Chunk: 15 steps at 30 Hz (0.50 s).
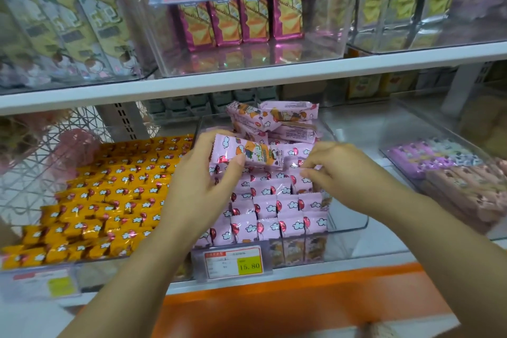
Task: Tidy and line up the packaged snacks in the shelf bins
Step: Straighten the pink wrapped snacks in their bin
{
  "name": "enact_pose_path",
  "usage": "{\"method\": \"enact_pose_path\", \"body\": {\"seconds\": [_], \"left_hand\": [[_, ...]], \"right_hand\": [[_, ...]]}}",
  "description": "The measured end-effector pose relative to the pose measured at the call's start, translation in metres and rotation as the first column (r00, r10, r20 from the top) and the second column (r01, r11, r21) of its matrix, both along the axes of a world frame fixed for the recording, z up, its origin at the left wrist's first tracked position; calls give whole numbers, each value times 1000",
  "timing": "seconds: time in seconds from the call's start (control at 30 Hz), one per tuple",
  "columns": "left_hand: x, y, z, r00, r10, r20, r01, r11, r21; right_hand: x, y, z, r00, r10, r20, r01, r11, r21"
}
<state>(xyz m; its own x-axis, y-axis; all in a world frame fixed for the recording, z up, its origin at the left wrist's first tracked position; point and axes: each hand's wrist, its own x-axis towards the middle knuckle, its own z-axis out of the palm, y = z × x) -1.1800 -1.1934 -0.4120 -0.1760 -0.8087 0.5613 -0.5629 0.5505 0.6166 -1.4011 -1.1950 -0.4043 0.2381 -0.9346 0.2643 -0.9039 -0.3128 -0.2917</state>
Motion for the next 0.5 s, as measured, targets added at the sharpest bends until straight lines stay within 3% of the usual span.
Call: {"method": "enact_pose_path", "body": {"seconds": [0.23, 0.33, 0.5], "left_hand": [[4, 1, 5, 994, 28, 109, -21, 997, -69], [2, 4, 10, 994, 8, 108, -2, 998, -55], [-18, 10, 17, 994, -92, 67, 93, 996, -11]], "right_hand": [[3, 1, -3, 993, -32, -117, 47, 990, 131], [-4, 5, 1, 999, -32, 8, 31, 991, 127], [-26, 16, 13, 929, -26, 368, 73, 991, -115]]}}
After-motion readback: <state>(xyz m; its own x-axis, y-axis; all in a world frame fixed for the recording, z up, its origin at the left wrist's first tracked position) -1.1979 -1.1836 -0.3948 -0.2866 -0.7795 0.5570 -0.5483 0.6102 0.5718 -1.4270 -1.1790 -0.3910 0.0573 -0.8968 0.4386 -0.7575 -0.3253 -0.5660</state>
